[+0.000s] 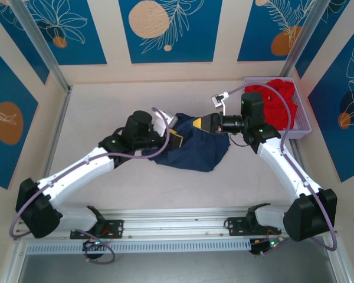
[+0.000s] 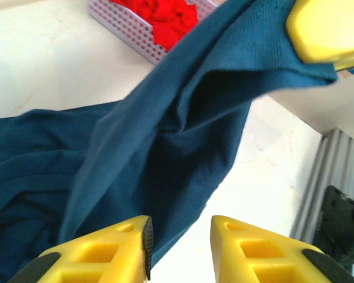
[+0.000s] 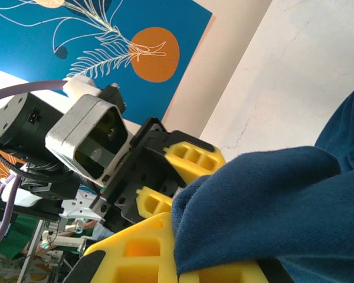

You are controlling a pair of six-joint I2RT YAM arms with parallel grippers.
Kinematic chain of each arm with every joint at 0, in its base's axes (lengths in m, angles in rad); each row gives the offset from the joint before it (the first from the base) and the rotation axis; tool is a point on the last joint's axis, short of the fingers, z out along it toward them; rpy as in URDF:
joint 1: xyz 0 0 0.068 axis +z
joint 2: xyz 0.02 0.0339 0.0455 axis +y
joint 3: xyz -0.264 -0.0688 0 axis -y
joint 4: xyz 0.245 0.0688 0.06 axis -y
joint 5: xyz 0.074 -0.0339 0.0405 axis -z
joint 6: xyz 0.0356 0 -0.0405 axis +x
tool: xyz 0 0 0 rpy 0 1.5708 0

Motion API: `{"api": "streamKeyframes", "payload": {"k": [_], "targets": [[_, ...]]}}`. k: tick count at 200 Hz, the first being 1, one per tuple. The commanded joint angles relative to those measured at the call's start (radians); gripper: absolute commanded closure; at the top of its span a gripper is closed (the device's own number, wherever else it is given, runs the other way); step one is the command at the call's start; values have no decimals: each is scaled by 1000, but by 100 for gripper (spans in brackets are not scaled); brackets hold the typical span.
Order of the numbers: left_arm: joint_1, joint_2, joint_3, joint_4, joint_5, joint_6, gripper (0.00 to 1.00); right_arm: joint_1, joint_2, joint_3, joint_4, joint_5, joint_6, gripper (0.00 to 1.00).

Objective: Fold the inside-out t-shirt

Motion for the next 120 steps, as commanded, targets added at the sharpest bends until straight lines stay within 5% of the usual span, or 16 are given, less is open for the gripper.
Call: {"api": "streamKeyframes", "payload": {"k": [1,27,67,120], "targets": [[-5,66,66,36,69,22,70,-11,1,24,-5,-43,11,100],[16,138,122,38,21,27,70,-17,-2,23,-7,-52,9,100],[30,240,192,18,5,45,55,-24,-8,23,-7,-62,12,100],[48,310,192,67,-76,33,60,-39,-17,20,-6,-77,11,100]]}}
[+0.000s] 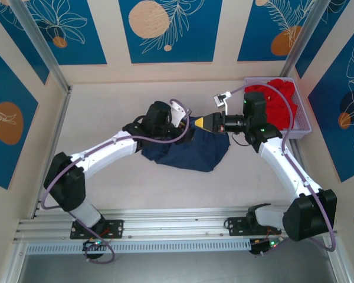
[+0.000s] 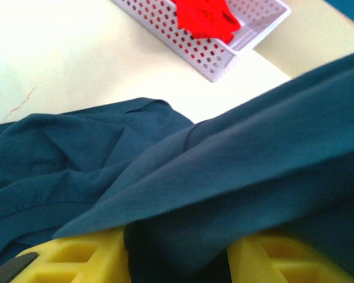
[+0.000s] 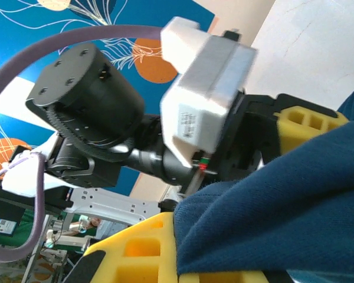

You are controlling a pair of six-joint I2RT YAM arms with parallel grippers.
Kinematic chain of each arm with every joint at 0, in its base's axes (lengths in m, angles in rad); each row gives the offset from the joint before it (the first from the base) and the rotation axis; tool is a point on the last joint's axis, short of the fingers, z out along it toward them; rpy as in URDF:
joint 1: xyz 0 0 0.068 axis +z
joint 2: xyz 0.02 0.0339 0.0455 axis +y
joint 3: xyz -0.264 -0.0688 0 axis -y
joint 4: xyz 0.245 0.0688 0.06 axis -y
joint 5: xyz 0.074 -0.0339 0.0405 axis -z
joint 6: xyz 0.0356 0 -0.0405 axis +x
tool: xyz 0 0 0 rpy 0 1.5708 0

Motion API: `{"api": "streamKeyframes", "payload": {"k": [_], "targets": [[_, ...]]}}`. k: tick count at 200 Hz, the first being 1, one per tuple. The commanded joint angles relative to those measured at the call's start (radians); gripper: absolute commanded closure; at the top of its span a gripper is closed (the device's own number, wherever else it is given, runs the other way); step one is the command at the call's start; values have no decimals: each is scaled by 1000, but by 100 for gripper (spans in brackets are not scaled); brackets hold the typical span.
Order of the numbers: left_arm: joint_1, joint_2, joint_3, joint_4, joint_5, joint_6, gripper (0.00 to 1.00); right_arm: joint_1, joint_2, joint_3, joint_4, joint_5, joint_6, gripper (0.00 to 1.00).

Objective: Fold the inside-out t-shirt

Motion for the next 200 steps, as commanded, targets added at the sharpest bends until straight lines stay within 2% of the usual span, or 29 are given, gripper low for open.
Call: {"api": "streamKeyframes", "payload": {"k": [1,17,33,55,68,91,110,145,167,200], "targets": [[21,19,20,45,-43,4,60,-11,-17,20,-5,-44,11,100],[30,34,30,63,-10,-7,67,-13,-16,18,-3,-47,11,100],[30,50,43,77,39,-17,78,-14,-14,18,-4,-50,8,100],[38,45,41,116,180,-30,100,-29,-16,24,-50,-28,-20,100],[44,21,12,155,302,-45,100,-47,-17,39,-116,25,-42,100],[55,-51,-74,265,542,-117,100,-58,1,114,-303,217,-119,100],[55,-108,-141,319,642,-169,100,-72,19,132,-322,270,-117,96],[66,-224,-251,391,593,-235,100,-79,69,186,-400,305,-176,84],[72,-263,-295,443,515,-289,100,-78,92,221,-461,291,-219,75],[76,-273,-308,442,412,-324,100,-78,34,177,-465,245,-268,66]]}}
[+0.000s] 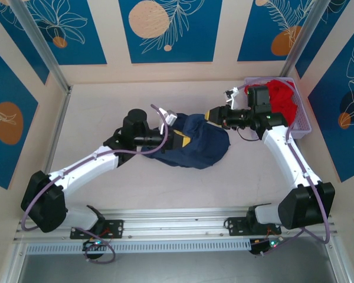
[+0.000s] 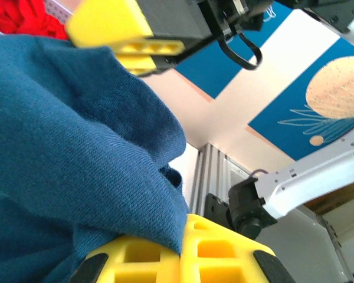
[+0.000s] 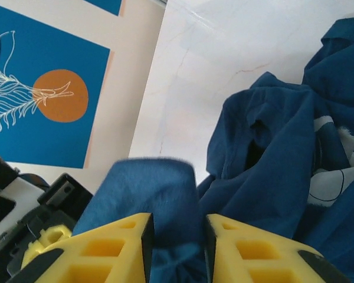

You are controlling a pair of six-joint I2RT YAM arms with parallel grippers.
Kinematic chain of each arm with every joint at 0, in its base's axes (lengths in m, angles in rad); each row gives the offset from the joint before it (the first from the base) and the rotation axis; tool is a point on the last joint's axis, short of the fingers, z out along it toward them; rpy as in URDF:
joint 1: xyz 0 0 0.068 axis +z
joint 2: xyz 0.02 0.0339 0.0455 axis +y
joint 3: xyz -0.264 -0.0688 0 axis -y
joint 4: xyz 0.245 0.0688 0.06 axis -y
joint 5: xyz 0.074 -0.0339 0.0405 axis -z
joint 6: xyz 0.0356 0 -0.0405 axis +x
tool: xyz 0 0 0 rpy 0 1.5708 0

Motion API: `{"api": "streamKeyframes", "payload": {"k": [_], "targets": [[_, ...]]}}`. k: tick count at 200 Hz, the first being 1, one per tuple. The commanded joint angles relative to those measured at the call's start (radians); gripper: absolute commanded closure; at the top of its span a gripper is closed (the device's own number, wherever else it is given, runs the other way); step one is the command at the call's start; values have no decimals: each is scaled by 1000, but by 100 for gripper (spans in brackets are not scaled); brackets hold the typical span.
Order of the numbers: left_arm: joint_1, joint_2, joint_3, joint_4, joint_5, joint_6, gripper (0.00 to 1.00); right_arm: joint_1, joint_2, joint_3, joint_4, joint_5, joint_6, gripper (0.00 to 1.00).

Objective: Fold the inside-out t-shirt

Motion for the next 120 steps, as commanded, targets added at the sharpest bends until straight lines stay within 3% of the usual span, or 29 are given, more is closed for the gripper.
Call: {"api": "streamKeyframes", "payload": {"k": [1,56,120], "targets": [[14,-16,-12,62,-72,-52,100,-2,-60,-13,-44,-42,-64,66],[14,-9,1,40,-109,-61,100,82,-161,-139,81,-121,-74,62],[14,-14,-5,26,-107,-47,100,176,-57,-13,1,-8,-137,64]]}}
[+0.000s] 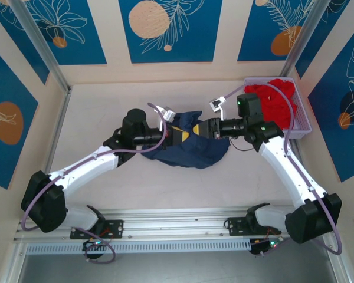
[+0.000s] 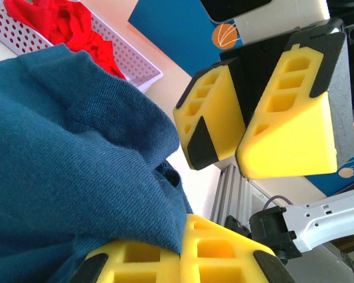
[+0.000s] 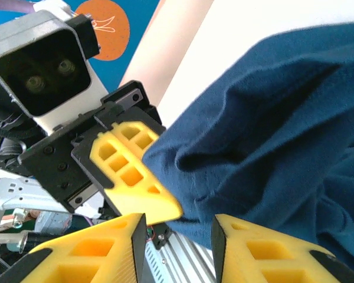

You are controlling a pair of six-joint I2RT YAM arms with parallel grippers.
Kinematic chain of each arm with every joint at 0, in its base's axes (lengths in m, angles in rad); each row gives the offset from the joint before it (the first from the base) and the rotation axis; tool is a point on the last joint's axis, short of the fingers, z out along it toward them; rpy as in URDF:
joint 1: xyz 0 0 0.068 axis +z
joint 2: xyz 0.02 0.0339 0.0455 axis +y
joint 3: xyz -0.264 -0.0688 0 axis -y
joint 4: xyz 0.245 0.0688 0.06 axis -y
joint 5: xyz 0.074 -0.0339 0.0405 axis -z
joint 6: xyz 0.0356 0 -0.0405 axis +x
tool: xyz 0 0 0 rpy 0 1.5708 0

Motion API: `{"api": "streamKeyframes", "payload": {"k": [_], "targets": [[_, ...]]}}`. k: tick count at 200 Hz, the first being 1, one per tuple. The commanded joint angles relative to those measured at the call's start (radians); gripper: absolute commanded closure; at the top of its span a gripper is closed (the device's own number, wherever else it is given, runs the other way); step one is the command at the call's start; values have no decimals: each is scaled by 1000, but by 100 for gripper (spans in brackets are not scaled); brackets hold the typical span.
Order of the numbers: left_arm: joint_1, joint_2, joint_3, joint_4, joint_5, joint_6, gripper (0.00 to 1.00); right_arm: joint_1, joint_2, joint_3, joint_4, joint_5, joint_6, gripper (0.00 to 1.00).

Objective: Fold the inside-out t-shirt

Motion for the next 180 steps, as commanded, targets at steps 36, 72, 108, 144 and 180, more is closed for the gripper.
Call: {"api": "streamKeyframes", "payload": {"k": [36,72,108,144,180], "targets": [[9,-20,-1,0,0,9,100,32,63,58,-56,77,-49,64],[9,-22,-1,0,-2,11,100,39,71,52,-60,91,-54,68],[10,-23,0,-5,-12,14,100,37,67,43,-63,95,-55,84],[10,-23,-3,-24,-50,23,100,17,37,41,-60,80,-51,94],[12,-10,-8,-70,-132,37,100,-28,-5,29,-11,-14,-17,100]]}}
